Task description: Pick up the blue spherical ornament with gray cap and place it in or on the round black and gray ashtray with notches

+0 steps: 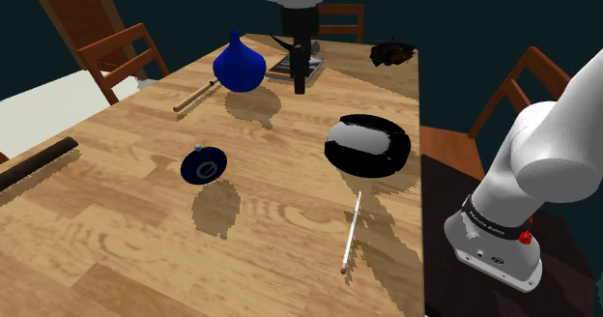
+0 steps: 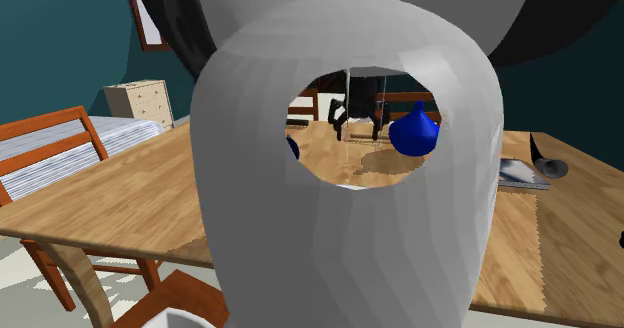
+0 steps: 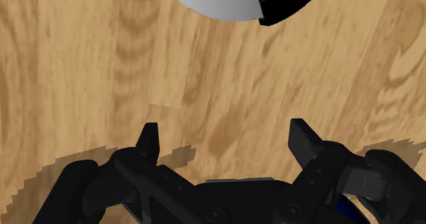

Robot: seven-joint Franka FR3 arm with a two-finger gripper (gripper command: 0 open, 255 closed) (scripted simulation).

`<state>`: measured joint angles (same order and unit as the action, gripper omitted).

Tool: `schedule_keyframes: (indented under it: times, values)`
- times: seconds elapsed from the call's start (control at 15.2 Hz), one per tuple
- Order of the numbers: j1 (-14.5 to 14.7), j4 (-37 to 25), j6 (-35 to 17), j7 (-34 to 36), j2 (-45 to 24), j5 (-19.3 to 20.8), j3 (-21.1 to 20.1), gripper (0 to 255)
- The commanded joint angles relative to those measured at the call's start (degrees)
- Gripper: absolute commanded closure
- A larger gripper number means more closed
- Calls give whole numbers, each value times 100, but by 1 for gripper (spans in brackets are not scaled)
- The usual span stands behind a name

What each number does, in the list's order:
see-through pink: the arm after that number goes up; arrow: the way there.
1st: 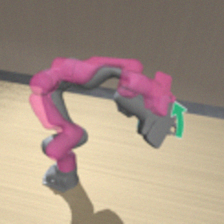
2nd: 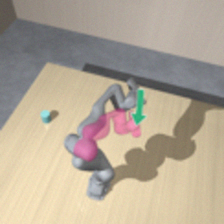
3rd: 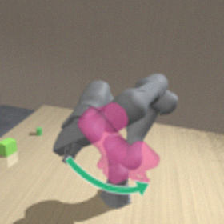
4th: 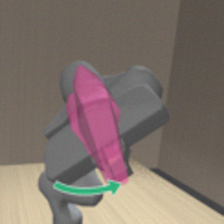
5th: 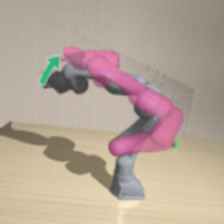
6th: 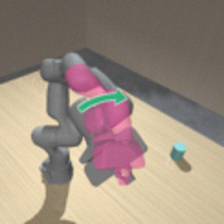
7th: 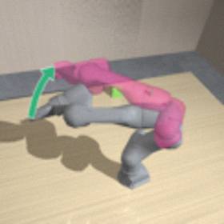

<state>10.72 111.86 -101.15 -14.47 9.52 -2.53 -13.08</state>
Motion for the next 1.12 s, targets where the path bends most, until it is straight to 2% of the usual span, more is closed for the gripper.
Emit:
schedule_keyframes:
  times: [0.0, 0.59, 1.06]
  values:
    - [114, -258, -102, -12, -335, 41, -142, 0]
    - [641, -1660, -246, -128, -1831, 446, -652, 0]
    - [1233, -2999, -112, -231, -3044, 920, -947, 0]
